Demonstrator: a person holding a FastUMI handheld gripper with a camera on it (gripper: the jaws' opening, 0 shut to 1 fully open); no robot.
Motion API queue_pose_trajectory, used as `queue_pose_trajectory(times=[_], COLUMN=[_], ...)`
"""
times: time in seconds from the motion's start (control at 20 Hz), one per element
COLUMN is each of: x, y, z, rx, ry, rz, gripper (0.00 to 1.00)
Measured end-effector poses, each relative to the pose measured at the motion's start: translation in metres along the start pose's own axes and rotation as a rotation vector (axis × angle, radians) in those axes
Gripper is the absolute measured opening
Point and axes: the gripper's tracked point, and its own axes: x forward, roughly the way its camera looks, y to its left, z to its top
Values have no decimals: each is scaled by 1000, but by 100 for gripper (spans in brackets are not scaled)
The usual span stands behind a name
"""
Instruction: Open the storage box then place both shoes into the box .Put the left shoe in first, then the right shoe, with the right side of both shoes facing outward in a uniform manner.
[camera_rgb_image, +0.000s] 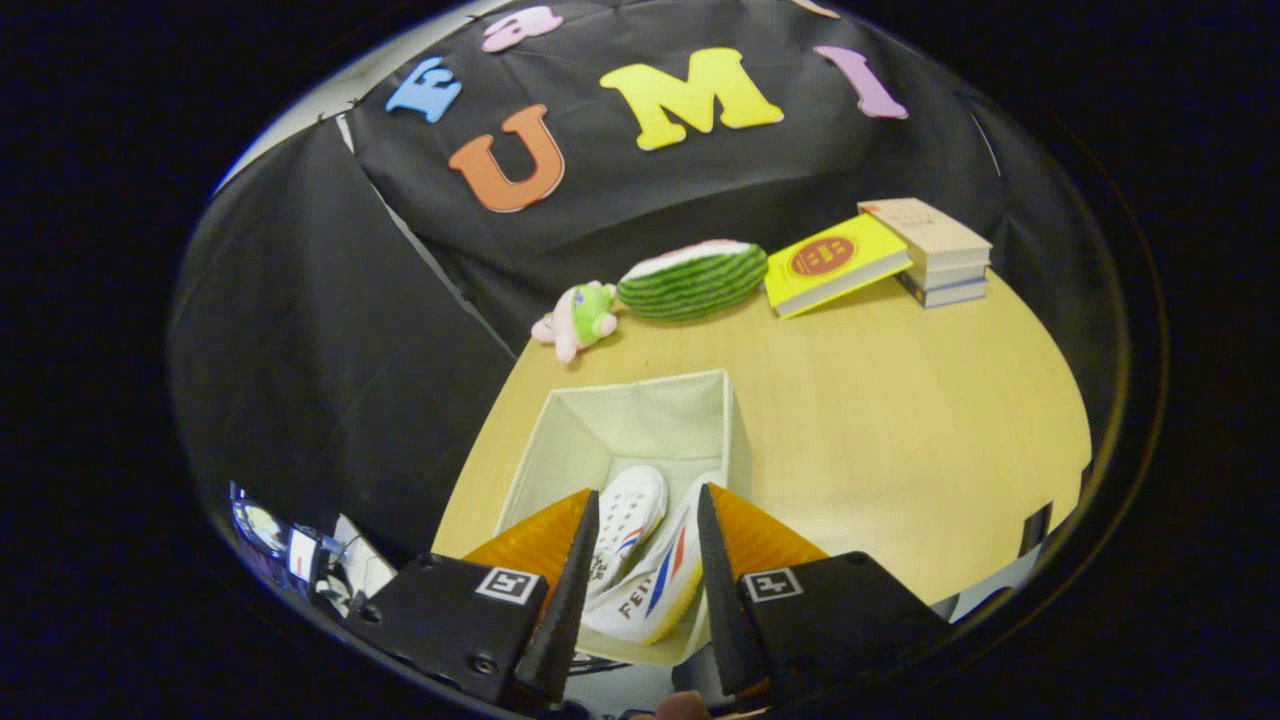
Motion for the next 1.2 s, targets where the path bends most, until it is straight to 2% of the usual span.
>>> queue_pose_trajectory(times=[0.15,0.3,0.55,0.65,0.85,1.1,1.2], x=[-22,-52,-126,-151,-195,-239,-250], y=[-11,-32,-65,-65,-73,-71,-76], z=[26,53,91,94,97,79,78], rx=[-49,-145,-267,-266,-269,-252,-282], ry=[-126,-282,-595,-667,-779,-909,-936], rz=[-23,-84,-223,-224,-243,-250,-289], gripper=[67,67,92,100,100,100,100])
